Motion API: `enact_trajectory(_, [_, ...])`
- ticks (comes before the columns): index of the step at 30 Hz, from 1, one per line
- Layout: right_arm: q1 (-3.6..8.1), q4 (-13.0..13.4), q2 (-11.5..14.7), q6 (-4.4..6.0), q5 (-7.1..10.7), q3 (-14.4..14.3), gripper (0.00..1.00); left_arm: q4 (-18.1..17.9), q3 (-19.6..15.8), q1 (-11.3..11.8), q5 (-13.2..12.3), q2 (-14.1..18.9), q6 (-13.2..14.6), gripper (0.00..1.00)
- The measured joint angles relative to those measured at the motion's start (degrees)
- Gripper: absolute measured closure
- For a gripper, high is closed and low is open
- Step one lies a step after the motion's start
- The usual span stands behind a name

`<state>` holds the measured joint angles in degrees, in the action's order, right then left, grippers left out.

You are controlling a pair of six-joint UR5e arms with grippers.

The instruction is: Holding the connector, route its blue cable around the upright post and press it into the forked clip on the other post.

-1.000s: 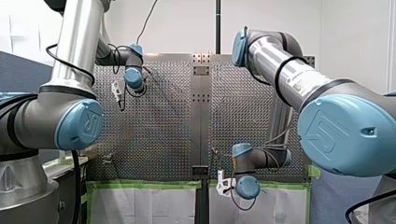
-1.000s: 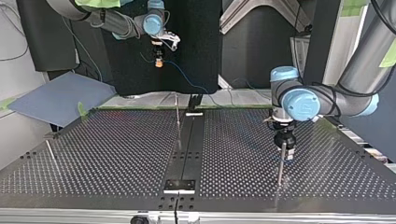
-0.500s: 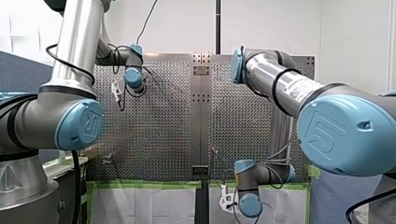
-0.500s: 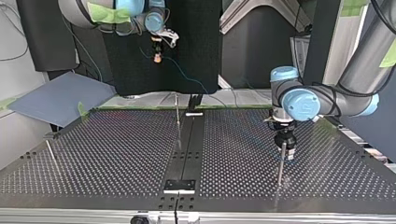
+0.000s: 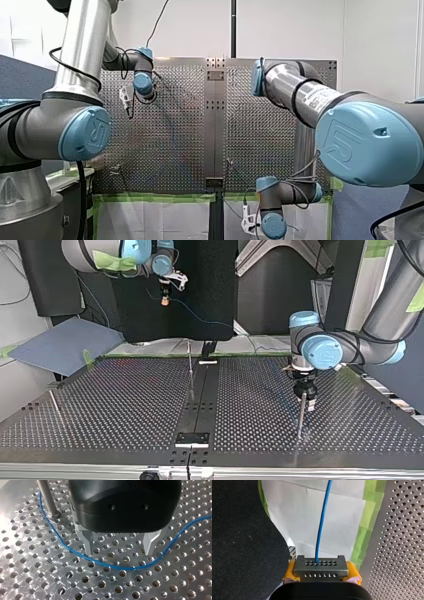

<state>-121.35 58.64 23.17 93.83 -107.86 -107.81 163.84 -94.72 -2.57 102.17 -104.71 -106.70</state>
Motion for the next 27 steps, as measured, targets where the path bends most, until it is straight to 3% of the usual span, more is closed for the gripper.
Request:
enact_trajectory(15, [0.84, -6.39, 6.51, -0.39, 0.37, 0.01, 1.00, 0.06, -0.01, 0.00, 0.20, 0.00, 0.00, 0.02])
enact_trajectory(22, [1.40, -9.76, 9.87, -2.48, 0.54, -0.02, 1.00, 0.72, 0.00, 0.00, 1.51, 0.00, 0.99, 0.02])
enact_trajectory(27, [2.29, -12.31, 12.50, -4.32, 1.75, -0.23, 1.00, 1.51, 0.00, 0.00, 3.48, 0.00, 2.64, 0.02])
